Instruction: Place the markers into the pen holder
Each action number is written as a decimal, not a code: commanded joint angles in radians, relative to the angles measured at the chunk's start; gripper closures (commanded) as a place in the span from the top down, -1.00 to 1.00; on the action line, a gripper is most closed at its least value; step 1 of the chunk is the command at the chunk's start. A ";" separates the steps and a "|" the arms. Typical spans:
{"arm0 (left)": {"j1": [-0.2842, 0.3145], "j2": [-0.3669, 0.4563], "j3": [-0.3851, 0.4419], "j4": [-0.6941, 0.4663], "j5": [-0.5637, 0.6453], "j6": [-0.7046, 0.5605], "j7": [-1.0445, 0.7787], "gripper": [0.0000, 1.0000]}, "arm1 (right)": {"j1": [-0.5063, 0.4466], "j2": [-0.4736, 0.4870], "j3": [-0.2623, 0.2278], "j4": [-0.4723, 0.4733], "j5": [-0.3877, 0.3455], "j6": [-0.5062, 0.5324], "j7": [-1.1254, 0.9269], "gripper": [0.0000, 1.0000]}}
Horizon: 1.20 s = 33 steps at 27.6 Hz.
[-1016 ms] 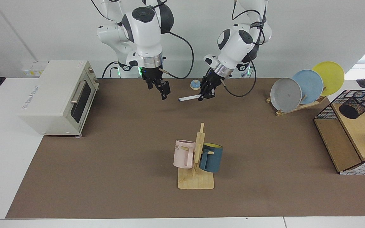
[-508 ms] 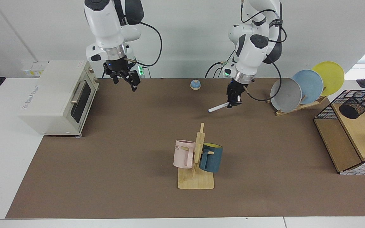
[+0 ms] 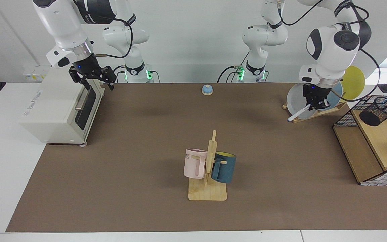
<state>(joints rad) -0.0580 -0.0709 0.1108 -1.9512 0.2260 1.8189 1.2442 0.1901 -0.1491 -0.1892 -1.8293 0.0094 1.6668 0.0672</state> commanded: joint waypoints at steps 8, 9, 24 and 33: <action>-0.005 0.121 0.110 0.287 0.253 -0.134 0.027 -1.00 | -0.012 0.046 0.002 0.079 0.014 -0.021 -0.037 1.00; -0.005 0.131 0.124 0.308 0.254 -0.141 0.030 -1.00 | -0.012 0.046 0.002 0.079 0.014 -0.016 -0.034 1.00; -0.005 0.217 0.267 0.445 0.446 -0.156 0.150 -1.00 | -0.003 0.049 0.005 0.081 -0.100 0.024 -0.034 1.00; -0.005 0.238 0.267 0.485 0.490 -0.144 0.165 -1.00 | -0.001 0.051 0.007 0.081 0.004 0.027 -0.029 1.00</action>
<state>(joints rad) -0.0593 0.1353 0.3725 -1.5141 0.6926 1.6919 1.3904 0.1912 -0.1086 -0.1824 -1.7609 -0.0255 1.6764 0.0622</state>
